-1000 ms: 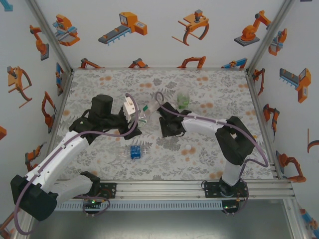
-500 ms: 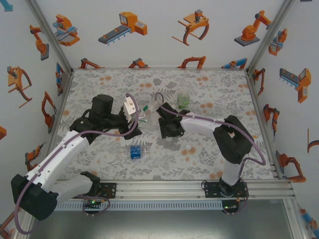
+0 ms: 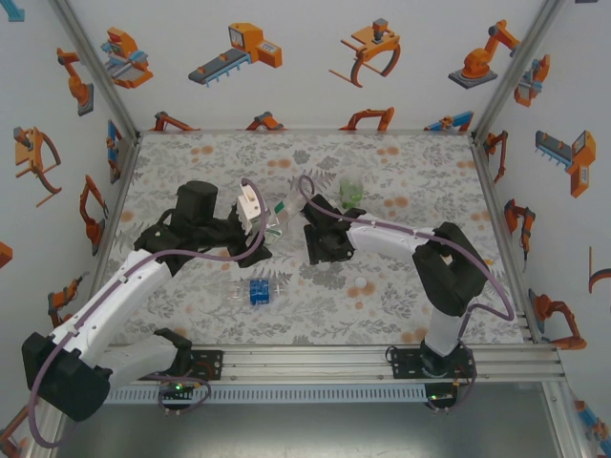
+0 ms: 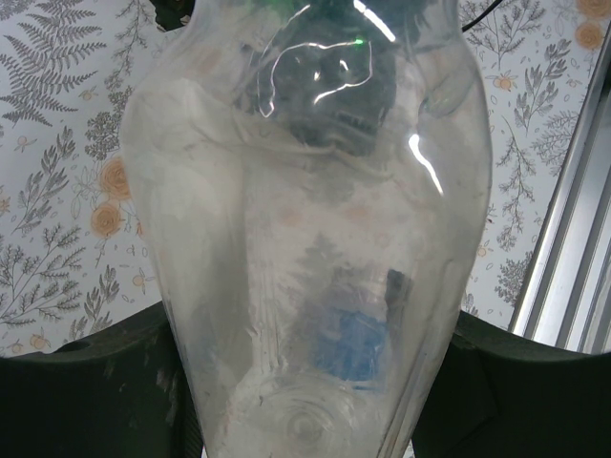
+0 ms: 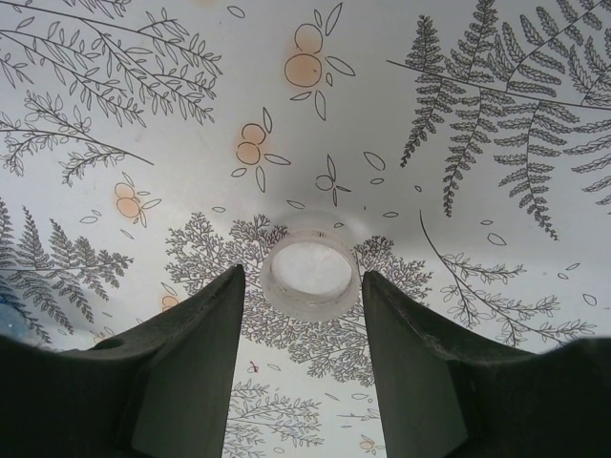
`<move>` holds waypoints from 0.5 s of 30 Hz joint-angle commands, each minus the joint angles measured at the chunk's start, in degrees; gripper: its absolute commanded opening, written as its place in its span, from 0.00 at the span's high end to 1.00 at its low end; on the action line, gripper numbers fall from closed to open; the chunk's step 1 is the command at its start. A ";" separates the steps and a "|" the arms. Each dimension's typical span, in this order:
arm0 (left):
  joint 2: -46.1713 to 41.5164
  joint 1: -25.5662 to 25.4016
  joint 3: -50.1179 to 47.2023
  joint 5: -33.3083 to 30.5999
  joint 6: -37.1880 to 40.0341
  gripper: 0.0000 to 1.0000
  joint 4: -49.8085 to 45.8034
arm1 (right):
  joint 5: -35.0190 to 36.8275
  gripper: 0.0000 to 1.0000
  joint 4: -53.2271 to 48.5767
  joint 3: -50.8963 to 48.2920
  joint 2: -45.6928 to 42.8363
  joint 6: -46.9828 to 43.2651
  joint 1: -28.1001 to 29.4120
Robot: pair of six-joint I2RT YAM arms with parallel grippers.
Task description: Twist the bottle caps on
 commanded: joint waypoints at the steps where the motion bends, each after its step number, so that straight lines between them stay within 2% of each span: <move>1: 0.26 0.27 0.95 1.41 0.62 1.00 -0.38 | -0.38 0.50 -1.33 0.80 -1.95 0.99 0.27; 15: 0.83 0.28 1.08 1.50 0.55 1.00 -0.51 | -1.52 0.52 -1.33 1.34 -1.84 0.94 0.27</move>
